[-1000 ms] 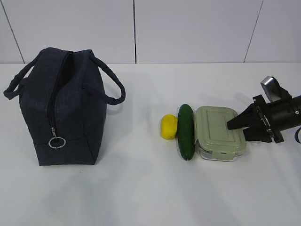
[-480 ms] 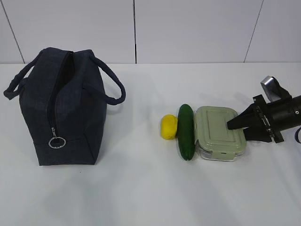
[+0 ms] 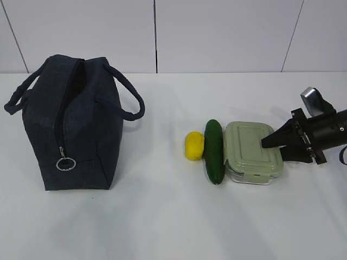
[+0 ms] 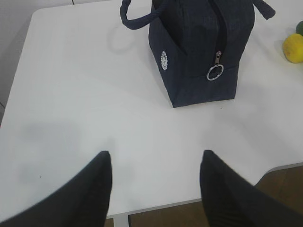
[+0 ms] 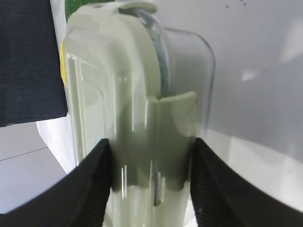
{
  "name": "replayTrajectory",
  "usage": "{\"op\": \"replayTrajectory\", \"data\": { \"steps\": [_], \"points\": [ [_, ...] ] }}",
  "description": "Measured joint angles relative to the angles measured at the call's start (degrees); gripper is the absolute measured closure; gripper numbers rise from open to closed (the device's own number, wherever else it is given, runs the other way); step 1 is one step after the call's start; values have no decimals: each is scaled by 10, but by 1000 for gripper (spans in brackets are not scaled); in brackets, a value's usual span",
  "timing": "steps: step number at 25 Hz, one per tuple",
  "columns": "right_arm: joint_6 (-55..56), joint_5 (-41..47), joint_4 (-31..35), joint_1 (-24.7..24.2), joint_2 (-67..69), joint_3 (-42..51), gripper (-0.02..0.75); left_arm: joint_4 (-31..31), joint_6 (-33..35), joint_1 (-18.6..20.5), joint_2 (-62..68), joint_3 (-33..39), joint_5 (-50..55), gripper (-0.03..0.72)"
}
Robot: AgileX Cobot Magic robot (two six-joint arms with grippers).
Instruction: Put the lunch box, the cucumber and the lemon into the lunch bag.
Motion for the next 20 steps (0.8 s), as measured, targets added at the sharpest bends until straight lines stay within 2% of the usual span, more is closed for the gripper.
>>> {"op": "replayTrajectory", "data": {
  "steps": [20],
  "points": [
    [20, -10, -7, 0, -13, 1, 362, 0, 0, 0, 0, 0, 0, 263]
  ]
}}
